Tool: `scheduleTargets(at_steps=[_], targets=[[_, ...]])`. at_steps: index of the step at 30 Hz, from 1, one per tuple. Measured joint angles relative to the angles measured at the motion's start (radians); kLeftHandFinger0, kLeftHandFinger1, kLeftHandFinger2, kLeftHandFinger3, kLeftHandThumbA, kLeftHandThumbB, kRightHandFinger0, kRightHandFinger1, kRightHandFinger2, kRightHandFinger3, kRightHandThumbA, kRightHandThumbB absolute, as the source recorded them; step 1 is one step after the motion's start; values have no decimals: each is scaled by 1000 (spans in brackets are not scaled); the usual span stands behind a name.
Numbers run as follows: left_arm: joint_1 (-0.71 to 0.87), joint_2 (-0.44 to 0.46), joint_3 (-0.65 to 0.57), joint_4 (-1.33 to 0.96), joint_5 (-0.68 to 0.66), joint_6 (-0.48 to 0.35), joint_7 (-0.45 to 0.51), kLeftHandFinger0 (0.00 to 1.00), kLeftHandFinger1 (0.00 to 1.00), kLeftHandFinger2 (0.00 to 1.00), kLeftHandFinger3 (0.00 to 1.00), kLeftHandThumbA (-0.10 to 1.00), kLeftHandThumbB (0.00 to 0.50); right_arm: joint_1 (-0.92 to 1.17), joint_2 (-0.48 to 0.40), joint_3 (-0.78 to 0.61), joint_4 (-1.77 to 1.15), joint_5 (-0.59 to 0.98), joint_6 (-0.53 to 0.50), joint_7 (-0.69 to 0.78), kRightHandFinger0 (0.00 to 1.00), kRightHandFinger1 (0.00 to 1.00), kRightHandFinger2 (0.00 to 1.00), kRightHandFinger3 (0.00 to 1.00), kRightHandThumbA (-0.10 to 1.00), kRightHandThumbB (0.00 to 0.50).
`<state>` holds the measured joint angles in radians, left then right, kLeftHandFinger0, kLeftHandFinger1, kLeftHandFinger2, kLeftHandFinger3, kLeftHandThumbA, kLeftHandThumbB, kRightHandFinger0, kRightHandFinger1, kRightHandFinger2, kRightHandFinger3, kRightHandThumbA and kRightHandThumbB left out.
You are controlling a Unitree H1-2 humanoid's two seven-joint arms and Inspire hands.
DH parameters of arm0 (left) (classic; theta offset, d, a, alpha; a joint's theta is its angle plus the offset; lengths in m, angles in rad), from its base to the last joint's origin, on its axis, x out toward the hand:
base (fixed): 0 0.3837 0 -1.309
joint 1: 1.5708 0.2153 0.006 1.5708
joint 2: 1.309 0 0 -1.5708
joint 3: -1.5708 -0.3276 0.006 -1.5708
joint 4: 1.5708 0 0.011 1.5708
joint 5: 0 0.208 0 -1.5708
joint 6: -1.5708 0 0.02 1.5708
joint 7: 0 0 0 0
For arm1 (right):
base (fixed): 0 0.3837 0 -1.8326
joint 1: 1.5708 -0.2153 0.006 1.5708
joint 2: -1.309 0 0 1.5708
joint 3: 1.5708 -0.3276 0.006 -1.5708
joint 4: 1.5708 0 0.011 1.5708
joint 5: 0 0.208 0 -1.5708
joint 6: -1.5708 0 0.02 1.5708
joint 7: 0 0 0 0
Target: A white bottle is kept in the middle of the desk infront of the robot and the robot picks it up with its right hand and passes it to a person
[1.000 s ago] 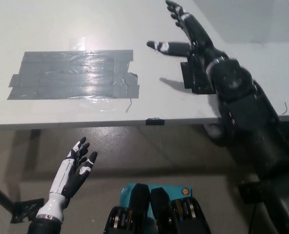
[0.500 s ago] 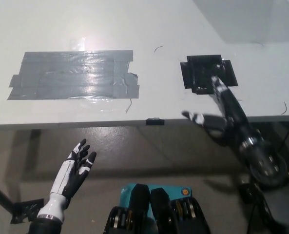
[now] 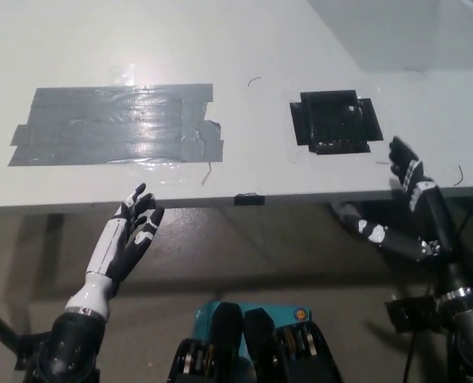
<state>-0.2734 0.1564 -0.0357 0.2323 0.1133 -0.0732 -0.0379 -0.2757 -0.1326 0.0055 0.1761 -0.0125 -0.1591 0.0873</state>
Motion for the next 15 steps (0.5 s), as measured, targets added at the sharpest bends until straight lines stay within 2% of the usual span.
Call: scheduleTargets(at_steps=[5,15], targets=[[11,2,0,-1,2,1,0,1000,1000,1000,1000,767,0,-3,0,2,135,-3,-17,1,1000,1000,1000,1000,810,321],[27,2,-3,-5,2,1,0,1000,1000,1000,1000,717,0,-7,0,24,167,-5,-29,15,1000,1000,1000,1000,812,332]])
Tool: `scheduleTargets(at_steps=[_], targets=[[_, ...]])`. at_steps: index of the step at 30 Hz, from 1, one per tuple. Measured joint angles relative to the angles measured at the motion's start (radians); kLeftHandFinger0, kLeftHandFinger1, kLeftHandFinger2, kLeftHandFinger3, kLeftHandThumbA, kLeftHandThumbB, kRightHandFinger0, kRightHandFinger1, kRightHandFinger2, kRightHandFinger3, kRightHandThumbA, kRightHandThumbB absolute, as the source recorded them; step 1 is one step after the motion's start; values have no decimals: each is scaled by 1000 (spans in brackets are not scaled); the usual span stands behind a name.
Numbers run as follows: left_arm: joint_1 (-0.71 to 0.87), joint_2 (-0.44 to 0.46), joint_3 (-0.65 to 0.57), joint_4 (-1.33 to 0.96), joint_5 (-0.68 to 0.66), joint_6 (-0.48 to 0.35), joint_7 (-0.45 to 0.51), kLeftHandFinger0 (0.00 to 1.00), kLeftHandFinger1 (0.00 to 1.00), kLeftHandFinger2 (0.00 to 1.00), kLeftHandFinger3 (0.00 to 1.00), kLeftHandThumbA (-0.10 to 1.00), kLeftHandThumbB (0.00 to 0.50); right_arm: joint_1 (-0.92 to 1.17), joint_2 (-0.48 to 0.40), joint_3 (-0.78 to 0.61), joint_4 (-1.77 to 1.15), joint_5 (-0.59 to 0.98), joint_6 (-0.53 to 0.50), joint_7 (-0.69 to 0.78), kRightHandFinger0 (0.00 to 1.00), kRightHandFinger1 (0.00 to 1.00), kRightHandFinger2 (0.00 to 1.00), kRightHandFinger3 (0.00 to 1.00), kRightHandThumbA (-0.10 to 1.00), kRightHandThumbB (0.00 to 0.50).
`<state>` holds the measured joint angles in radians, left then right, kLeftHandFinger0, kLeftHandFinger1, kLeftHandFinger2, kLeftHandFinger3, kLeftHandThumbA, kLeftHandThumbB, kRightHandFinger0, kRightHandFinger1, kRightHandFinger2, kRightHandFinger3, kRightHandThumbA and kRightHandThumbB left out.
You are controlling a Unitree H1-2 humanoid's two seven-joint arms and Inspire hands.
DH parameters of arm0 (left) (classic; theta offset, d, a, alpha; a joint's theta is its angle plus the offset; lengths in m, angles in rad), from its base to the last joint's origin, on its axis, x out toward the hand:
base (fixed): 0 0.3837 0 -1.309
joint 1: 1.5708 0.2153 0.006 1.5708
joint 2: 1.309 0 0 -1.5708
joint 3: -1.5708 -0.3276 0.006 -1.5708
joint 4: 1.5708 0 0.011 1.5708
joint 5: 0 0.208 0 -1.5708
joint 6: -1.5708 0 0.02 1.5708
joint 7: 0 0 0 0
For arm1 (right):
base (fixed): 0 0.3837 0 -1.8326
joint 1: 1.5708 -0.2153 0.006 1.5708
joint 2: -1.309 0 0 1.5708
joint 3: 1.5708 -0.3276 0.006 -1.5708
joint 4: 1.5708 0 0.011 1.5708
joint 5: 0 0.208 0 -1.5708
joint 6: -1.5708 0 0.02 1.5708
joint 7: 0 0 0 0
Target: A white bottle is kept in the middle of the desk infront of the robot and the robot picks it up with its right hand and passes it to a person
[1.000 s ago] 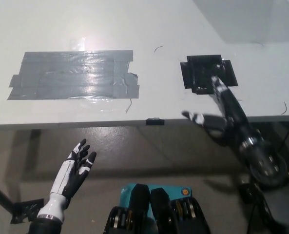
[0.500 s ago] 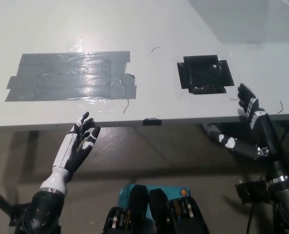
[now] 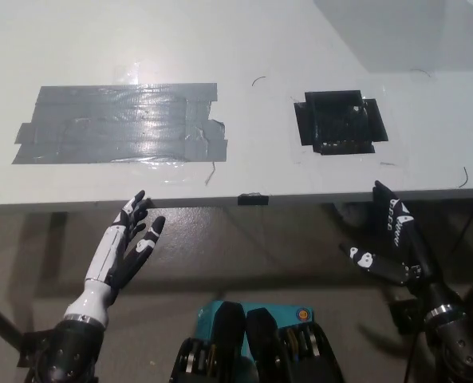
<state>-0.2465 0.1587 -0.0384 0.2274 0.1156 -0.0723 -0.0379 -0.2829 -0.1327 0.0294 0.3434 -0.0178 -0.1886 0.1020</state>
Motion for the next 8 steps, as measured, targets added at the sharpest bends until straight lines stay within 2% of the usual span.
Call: scheduleTargets(at_steps=[4,8], targets=[[17,0,-1,-6,0,0,0,1000,1000,1000,1000,721,0,4,0,2,0,0,0,2,1000,1000,1000,1000,814,336],[23,0,-2,-12,0,1,0,1000,1000,1000,1000,680,0,13,0,4,0,0,0,5,1000,1000,1000,1000,812,334]])
